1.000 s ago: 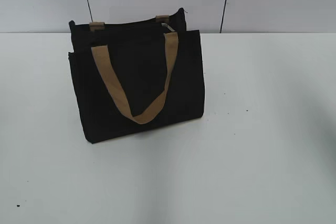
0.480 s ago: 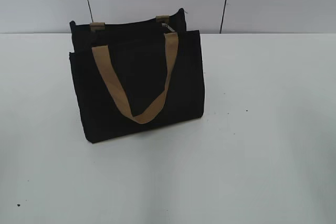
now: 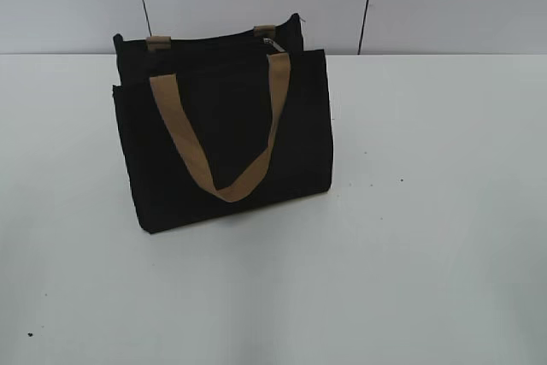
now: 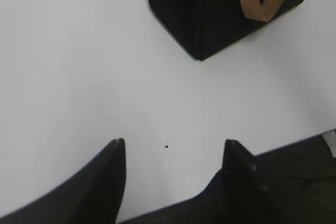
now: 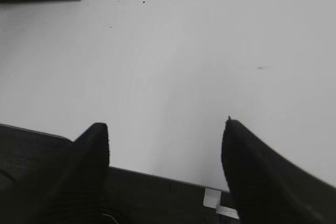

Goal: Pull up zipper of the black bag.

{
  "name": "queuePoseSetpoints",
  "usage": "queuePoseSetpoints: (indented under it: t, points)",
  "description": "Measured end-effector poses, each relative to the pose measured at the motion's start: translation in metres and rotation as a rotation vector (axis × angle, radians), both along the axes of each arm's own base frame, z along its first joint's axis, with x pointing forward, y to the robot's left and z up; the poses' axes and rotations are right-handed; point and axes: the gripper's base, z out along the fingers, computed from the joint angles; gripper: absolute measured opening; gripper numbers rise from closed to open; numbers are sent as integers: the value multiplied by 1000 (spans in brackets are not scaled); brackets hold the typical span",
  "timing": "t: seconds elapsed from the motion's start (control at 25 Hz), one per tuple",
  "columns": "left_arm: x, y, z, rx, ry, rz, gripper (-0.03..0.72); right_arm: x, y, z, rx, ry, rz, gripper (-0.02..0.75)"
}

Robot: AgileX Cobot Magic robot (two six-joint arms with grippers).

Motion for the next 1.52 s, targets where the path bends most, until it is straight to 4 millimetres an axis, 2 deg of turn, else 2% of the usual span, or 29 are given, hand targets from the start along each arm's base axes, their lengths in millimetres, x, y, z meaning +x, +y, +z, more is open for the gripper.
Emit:
queuePoseSetpoints:
  t: [0.28, 0.6, 0.88, 1.16, 1.52]
  points:
    - [-15, 13, -7, 7, -31, 204, 436, -26, -2, -4, 10, -57, 10, 513]
    - [-44, 13, -10, -7, -203, 225, 398, -42, -4, -6, 53, -141, -24, 513]
    - [-44, 14, -10, -46, -205, 264, 396, -40, -5, -4, 54, -177, -34, 513]
    - [-39, 15, -14, -93, -208, 300, 396, -29, -4, -20, 51, -161, -38, 513]
    - [-38, 15, -14, -93, -210, 299, 394, -28, -6, -20, -20, -174, -6, 513]
